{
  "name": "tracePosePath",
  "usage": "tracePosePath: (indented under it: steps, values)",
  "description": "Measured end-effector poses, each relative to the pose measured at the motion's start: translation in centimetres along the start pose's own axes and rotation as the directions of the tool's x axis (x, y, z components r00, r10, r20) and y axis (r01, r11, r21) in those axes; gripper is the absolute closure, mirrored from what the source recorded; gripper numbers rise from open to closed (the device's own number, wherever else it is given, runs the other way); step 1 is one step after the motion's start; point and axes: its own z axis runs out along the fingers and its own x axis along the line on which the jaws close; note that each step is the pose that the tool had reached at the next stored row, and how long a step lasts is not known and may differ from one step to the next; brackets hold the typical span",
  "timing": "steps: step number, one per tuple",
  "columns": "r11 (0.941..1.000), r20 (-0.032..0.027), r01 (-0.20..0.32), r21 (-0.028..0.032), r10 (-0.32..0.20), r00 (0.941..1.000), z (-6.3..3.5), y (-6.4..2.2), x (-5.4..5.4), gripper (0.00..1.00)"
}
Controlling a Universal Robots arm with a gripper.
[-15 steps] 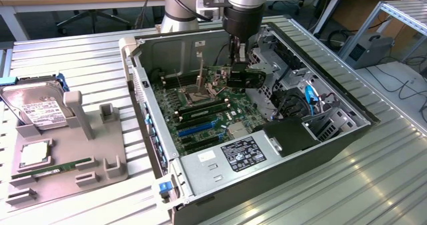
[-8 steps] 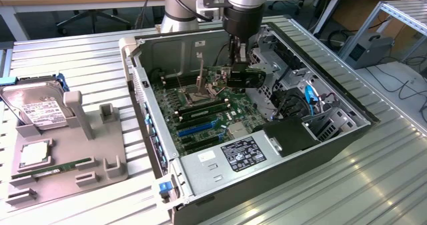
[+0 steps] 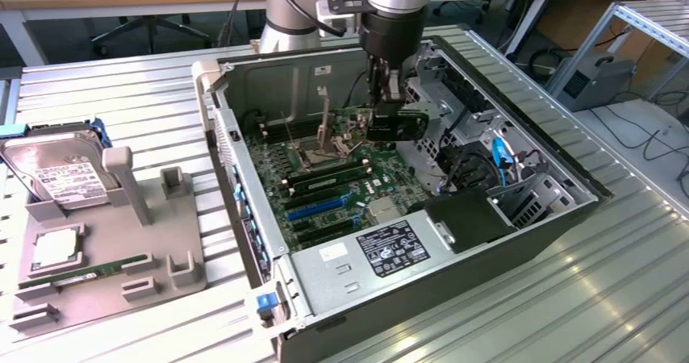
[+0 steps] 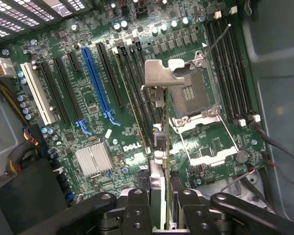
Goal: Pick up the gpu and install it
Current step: 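Insert the gpu into the slot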
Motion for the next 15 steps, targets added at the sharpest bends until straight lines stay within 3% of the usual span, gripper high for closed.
tracePosePath:
  steps: [15]
  values:
    - [0.9982, -0.0007, 0.059, 0.0024, -0.059, 0.9982, 0.00, 0.00, 0.00, 0.73]
